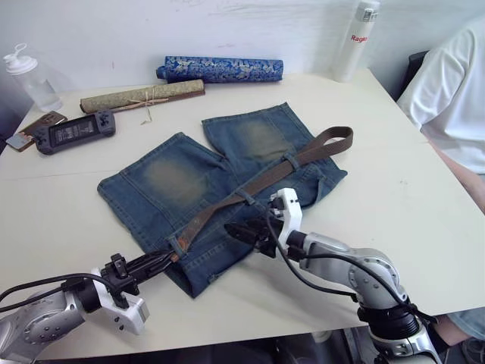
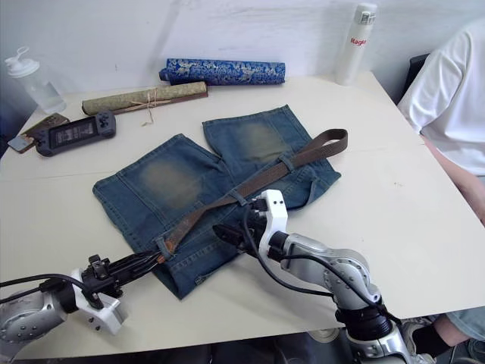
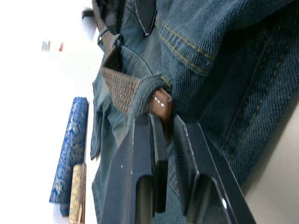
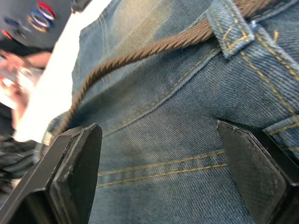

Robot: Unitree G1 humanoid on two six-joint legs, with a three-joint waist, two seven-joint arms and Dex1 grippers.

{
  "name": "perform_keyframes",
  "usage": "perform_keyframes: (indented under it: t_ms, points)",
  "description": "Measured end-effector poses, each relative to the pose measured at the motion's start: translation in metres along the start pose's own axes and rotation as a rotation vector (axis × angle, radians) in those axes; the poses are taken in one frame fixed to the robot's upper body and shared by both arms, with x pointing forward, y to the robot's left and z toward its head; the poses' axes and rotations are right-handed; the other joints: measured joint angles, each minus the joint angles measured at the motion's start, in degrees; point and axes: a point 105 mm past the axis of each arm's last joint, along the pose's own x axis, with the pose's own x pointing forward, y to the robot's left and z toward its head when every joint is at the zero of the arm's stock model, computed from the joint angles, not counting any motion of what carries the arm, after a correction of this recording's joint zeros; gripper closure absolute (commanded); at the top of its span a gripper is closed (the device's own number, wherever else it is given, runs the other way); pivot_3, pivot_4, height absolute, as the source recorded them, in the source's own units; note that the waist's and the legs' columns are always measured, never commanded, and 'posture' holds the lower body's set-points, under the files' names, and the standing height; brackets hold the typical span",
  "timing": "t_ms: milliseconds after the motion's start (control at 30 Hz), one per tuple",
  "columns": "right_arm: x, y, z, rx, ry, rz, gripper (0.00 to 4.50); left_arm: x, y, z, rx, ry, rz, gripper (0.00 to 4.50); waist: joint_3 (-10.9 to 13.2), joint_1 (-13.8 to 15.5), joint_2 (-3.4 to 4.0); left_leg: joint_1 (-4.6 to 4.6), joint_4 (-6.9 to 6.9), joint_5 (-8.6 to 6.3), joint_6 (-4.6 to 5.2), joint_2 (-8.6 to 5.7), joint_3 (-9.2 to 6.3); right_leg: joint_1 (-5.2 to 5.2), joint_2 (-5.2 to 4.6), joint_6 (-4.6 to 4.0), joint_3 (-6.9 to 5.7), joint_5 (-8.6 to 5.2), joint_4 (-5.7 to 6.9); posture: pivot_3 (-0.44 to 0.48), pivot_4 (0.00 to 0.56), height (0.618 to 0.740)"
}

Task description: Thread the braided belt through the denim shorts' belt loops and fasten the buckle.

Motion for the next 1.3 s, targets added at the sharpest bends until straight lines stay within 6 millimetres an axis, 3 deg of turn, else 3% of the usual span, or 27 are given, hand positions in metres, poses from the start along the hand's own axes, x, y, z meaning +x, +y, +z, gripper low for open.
perform_keyframes:
  t_ms: [200,500,533,700,767,800,833,1000,1300]
  points:
    - [0.008,0.011,-0.008,-0.038,0.02,0.046,0.29,-0.022,-0.007,-0.009,-0.011,0.02,-0.036,4.47,0.0,-0.2,-0.01,0.05,0.0,-0.24,0.13,0.47,0.03,-0.01,0.46,-0.26,-0.08,-0.13,0.03,0.0,0.15,0.645]
    - [0.009,0.011,-0.009,-0.045,0.018,0.046,0.29,-0.023,-0.008,-0.012,-0.018,0.03,-0.031,4.47,0.0,-0.1,0.06,0.09,0.0,-0.28,0.19,0.52,0.03,-0.01,0.54,-0.31,-0.08,-0.12,0.03,0.0,0.15,0.645]
    - [0.009,0.011,-0.009,-0.044,0.017,0.045,0.21,-0.022,-0.009,-0.012,-0.026,0.038,-0.026,3.67,0.0,-0.1,0.06,0.09,0.01,-0.28,0.19,0.52,0.02,-0.01,0.55,-0.31,-0.08,-0.12,0.03,0.0,0.15,0.645]
    - [0.007,0.004,-0.006,-0.034,-0.003,0.017,0.21,-0.024,-0.013,-0.022,-0.041,0.096,-0.04,2.12,-0.1,0.5,0.11,0.15,0.07,-0.28,0.19,0.49,0.0,0.05,0.53,-0.28,-0.08,-0.1,-0.01,0.0,0.15,0.645]
    - [0.005,0.0,-0.005,-0.032,-0.012,-0.002,0.21,-0.024,-0.015,-0.021,-0.044,0.098,-0.045,1.28,-0.1,1.5,0.07,0.17,0.07,-0.28,0.18,0.48,-0.01,0.21,0.55,-0.37,-0.08,-0.11,-0.21,0.0,0.15,0.645]
    - [0.005,-0.003,-0.004,-0.037,-0.015,-0.019,0.21,-0.025,-0.015,-0.021,-0.044,0.098,-0.042,0.84,-0.2,1.9,0.0,0.21,0.07,-0.27,0.19,0.5,-0.07,0.36,0.55,-1.06,-0.17,-0.39,-0.39,0.0,0.15,0.645]
    - [0.005,-0.004,-0.005,-0.041,-0.014,-0.03,0.21,-0.025,-0.013,-0.021,-0.04,0.097,-0.035,0.45,-0.2,2.1,-0.01,0.38,0.06,-0.28,0.19,0.5,-0.12,0.61,0.54,-1.09,-0.23,-0.37,-0.53,0.0,0.15,0.645]
    - [0.006,-0.006,-0.007,-0.038,-0.007,-0.048,0.21,-0.025,-0.015,-0.02,-0.036,0.091,-0.042,0.45,-0.2,3.0,0.05,1.28,-0.64,-0.37,0.02,0.55,-0.05,1.76,0.53,-1.14,-0.27,-0.42,-1.17,0.0,0.15,0.645]
    - [0.007,-0.008,-0.008,-0.037,-0.005,-0.069,0.21,-0.014,-0.013,-0.019,-0.04,0.073,-0.035,0.45,-0.3,3.2,0.02,1.77,-0.93,-0.35,0.04,0.54,0.03,2.05,0.53,-1.14,-0.2,-0.41,-1.27,0.0,0.15,0.645]
